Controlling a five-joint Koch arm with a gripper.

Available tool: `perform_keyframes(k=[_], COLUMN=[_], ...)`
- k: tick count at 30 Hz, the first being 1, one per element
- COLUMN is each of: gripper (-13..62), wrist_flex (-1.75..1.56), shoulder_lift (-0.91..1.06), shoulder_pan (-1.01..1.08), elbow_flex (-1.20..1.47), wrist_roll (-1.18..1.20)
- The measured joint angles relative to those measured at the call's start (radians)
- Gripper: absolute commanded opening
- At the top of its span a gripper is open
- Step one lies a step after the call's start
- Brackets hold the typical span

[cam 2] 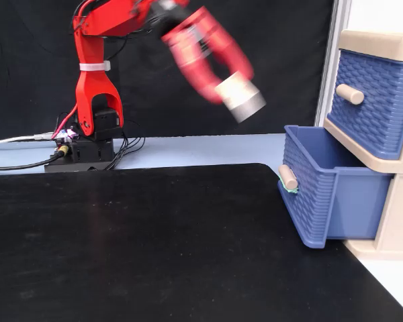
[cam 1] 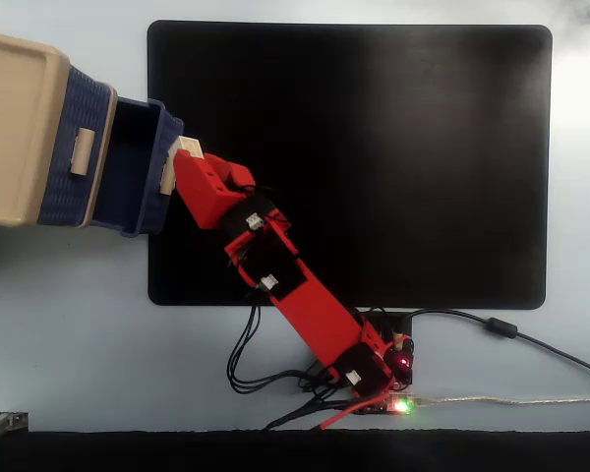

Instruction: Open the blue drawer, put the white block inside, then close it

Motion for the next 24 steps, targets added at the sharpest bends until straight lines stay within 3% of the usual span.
perform_keyframes(k=[7, 15, 16, 18, 20, 24], gripper=[-8.0, -6.9, -3.4, 16.3, 29.9, 33.0], wrist_flex=[0.000, 0.015, 0.015, 0.015, 0.015, 0.015], shoulder_lift=[-0.380, -0.426, -0.426, -0.426, -0.426, -0.426], shoulder_pan=[-0.110, -0.129, -0.135, -0.147, -0.161, -0.179], elbow_flex=[-0.520, -0.525, -0.525, -0.525, -0.525, -0.525], wrist_roll=[0.210, 0.212, 0.212, 0.213, 0.213, 0.213])
